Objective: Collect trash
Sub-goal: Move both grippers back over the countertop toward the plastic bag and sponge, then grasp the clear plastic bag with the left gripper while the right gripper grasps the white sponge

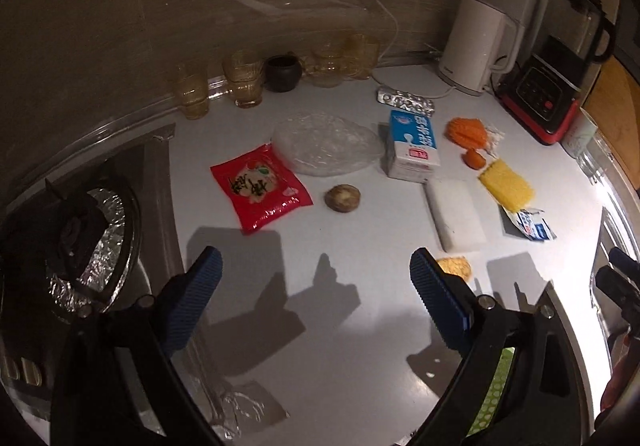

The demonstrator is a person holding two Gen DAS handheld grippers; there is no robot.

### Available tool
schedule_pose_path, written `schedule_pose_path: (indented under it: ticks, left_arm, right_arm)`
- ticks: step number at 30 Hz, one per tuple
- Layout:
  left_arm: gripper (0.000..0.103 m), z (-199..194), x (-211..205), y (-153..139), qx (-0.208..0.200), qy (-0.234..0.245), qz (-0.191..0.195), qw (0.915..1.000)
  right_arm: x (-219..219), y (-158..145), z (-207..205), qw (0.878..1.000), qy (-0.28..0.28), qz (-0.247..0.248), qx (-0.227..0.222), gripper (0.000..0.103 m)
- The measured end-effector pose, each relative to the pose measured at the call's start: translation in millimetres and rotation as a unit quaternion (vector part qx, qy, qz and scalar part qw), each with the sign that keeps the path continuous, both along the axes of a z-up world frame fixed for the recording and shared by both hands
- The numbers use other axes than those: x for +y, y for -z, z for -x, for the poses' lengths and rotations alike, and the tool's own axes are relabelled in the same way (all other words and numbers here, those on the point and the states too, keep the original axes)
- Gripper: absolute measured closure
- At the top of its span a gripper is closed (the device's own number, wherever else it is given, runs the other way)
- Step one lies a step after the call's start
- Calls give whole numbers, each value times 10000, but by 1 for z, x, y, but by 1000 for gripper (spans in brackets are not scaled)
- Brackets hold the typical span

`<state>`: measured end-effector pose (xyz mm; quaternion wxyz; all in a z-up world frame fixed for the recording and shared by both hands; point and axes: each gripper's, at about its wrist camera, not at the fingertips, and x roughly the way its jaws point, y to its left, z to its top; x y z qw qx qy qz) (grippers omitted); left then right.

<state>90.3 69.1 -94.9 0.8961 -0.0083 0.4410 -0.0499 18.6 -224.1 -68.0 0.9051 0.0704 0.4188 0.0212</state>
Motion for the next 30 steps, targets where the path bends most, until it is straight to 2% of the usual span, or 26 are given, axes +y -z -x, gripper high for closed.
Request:
schedule_pose_path:
  ticks: [6,13,19,22,25,26,27,29,30]
  left_arm:
    - [12,-75,7,18,45,372,-19,9993]
    - [12,-158,-17,53,306,878,-22,9957]
    - [12,-199,-41,83,596,1227,-98,9906]
    - [14,-211,-52,93,704,1342,-254,9881]
    - [28,-219,-59,102,837,1376,-416,9861]
    - [40,-221,-61,104,886,1369,-438,9856]
    - [46,-225,-62,107,976,1357,-462,9849]
    - [72,-230,-61,111,1108,1310,-514,9838]
    - [76,-231,-60,111,1076,1288,-513,9845]
  right_arm:
    - [25,18,-54,9997,127,-16,186,2]
    - [37,45,-104,9971,504,37,560,2]
    - [39,61,-125,9939,739,92,808,2]
    - [38,69,-132,9924,820,120,910,2]
    - [37,76,-136,9908,895,112,1007,2]
    - [37,79,-138,9903,920,112,1039,2]
    - [37,82,-139,9897,939,107,1076,2]
    - [37,86,-141,9887,976,95,1134,2]
    - [38,89,-143,9882,981,86,1169,2]
